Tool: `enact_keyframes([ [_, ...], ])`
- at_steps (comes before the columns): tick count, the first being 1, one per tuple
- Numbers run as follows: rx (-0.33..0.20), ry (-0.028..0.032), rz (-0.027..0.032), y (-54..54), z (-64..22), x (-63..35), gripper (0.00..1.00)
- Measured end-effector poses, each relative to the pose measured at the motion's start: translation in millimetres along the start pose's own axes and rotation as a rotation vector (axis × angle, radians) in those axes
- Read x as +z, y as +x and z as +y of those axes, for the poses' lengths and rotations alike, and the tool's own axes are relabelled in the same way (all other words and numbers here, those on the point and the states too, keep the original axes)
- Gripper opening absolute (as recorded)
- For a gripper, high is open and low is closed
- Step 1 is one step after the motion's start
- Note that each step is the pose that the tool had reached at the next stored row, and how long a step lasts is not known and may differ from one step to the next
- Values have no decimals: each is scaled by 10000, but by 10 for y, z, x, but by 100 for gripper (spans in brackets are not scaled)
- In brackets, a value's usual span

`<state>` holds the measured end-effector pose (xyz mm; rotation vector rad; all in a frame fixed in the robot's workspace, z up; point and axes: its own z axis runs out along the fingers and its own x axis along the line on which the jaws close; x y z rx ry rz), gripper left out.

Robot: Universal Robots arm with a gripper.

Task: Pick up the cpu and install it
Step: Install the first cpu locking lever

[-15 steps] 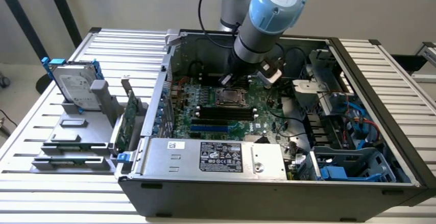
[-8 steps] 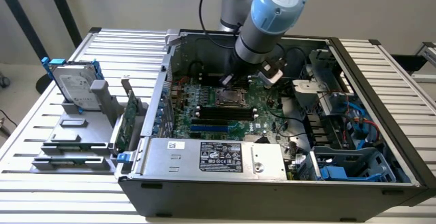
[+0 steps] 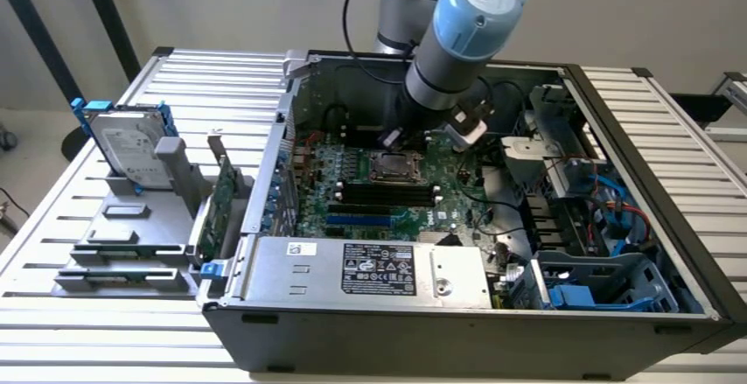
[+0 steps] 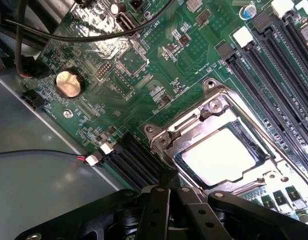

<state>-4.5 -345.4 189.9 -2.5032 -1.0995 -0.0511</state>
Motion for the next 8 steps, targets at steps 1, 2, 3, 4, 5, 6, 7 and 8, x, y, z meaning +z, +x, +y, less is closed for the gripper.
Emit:
enact_keyframes([
  [1,0,0,0,3,6,1,11],
  [2,1,-1,-2,6,13,1,11],
  [3,1,-1,-2,9,19,2,11],
  [4,1,-1,-1,13,25,3,11],
  [5,1,0,-2,18,31,3,11],
  [6,1,1,-1,23,37,3,11],
  [7,0,3,1,27,42,2,11],
  [8,-1,7,5,31,47,2,11],
])
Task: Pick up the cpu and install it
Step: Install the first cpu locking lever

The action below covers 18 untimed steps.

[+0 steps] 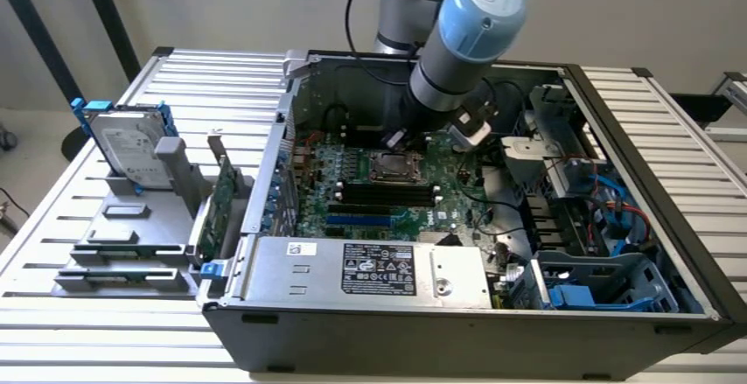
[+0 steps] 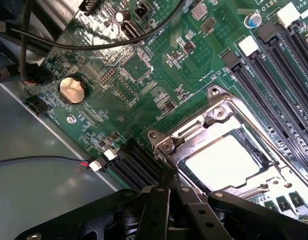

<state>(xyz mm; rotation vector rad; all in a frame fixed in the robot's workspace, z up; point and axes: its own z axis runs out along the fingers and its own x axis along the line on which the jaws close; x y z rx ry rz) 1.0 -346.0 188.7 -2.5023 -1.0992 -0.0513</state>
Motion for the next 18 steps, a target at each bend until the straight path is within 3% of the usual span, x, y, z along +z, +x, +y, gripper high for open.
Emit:
enact_keyframes([
  [4,-6,33,36,8,10,1,11],
  [13,-35,189,197,14,19,5,11],
  [18,-33,210,204,15,20,4,11],
])
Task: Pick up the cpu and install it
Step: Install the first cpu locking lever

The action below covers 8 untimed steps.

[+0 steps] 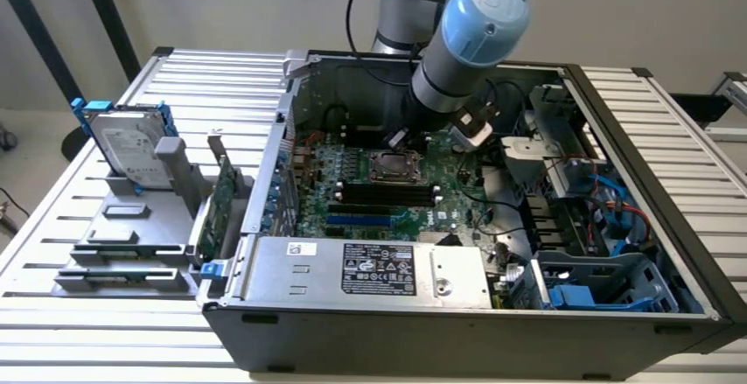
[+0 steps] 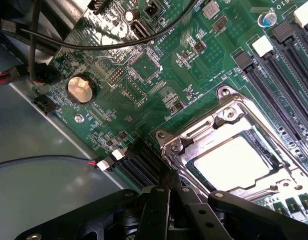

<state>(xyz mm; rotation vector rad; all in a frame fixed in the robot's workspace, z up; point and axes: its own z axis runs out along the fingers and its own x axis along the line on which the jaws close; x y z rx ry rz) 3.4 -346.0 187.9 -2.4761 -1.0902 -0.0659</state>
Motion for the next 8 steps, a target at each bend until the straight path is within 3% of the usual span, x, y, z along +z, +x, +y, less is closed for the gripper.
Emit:
enact_keyframes([
  [8,21,36,-33,-11,-14,-35,11],
])
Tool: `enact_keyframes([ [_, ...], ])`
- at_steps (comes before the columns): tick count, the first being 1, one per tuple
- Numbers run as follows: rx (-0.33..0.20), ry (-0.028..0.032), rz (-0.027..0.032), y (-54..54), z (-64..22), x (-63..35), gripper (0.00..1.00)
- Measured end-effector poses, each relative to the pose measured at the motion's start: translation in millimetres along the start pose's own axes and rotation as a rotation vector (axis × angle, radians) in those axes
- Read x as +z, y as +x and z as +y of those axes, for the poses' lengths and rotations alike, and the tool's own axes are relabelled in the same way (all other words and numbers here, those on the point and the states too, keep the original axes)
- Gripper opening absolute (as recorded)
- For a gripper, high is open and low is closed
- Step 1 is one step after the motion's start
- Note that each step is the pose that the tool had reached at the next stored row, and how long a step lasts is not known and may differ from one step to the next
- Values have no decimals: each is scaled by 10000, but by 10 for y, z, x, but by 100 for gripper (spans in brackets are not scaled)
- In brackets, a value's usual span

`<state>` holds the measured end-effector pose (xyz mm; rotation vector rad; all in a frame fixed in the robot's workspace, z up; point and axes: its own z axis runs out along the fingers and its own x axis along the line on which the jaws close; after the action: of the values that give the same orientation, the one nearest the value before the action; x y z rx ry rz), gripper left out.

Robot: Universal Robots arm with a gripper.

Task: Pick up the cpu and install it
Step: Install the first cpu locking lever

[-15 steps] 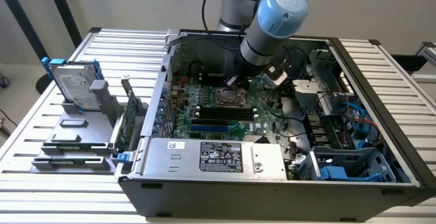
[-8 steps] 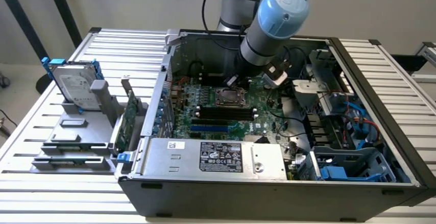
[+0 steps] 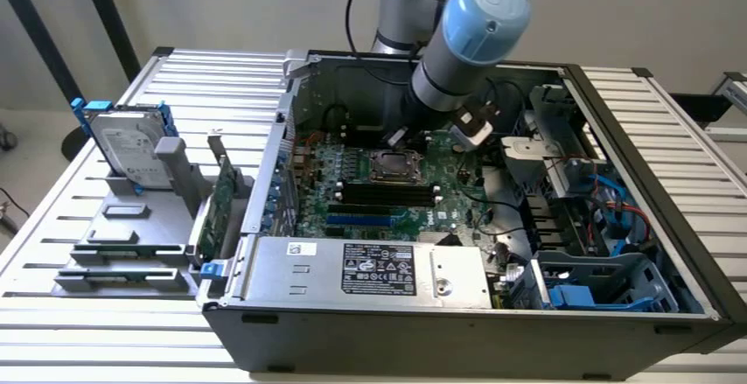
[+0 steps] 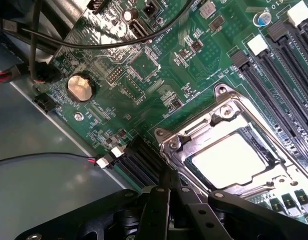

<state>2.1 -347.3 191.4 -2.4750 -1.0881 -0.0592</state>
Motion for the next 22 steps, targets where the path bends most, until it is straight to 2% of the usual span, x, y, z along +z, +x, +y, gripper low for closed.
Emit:
enact_keyframes([
  [8,-12,21,-22,-125,-129,20,11],
  [16,-84,86,-68,-227,-236,41,11],
  [22,-134,151,-29,-242,-255,46,11],
])
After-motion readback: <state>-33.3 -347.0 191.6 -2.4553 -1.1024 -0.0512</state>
